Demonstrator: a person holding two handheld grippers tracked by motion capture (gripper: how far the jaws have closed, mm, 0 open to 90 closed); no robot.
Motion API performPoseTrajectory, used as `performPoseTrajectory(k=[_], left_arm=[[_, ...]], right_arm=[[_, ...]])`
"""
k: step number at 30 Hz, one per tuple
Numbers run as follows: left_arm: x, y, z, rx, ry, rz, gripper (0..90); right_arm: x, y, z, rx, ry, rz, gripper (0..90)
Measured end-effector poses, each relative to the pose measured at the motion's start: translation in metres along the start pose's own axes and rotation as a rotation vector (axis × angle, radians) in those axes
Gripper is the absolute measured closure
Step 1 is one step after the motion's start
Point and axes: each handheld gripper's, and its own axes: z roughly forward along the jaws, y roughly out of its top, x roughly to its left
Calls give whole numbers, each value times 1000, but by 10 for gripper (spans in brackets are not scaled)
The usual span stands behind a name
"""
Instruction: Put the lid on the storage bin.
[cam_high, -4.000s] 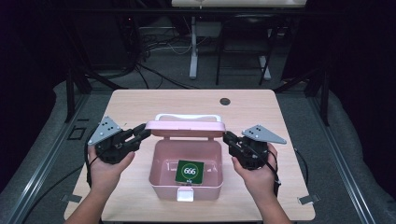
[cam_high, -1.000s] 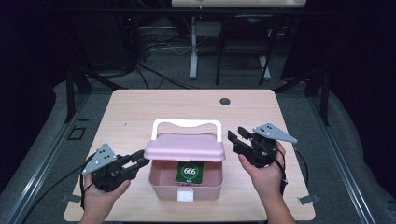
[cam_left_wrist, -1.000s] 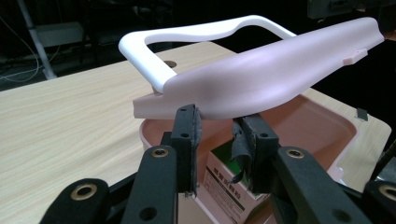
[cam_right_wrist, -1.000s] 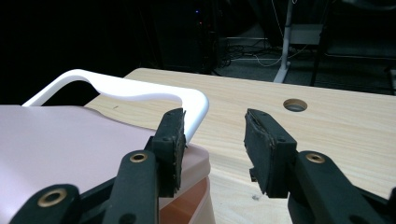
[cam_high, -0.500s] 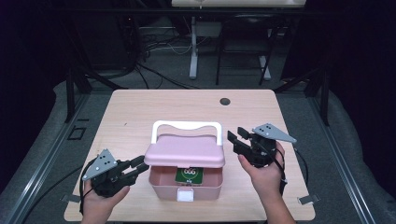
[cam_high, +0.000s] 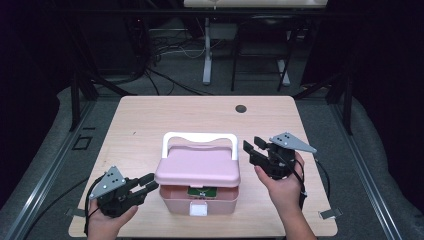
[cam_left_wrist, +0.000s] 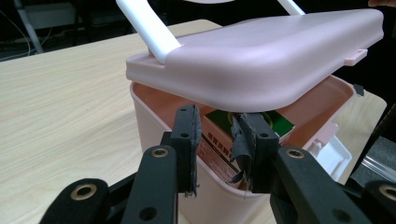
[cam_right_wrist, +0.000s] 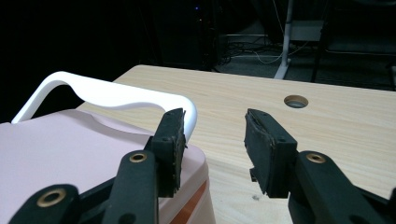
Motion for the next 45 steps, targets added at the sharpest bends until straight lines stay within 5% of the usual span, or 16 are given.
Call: performPoseTrajectory(k=[24,45], left_arm=[[2,-20,-1,70,5,-17,701],[15,-28,-2,66,46,-55,654]], right_arm=[[-1,-2,2,4,0,2,570],[-4,-4,4,8,-6,7,559]])
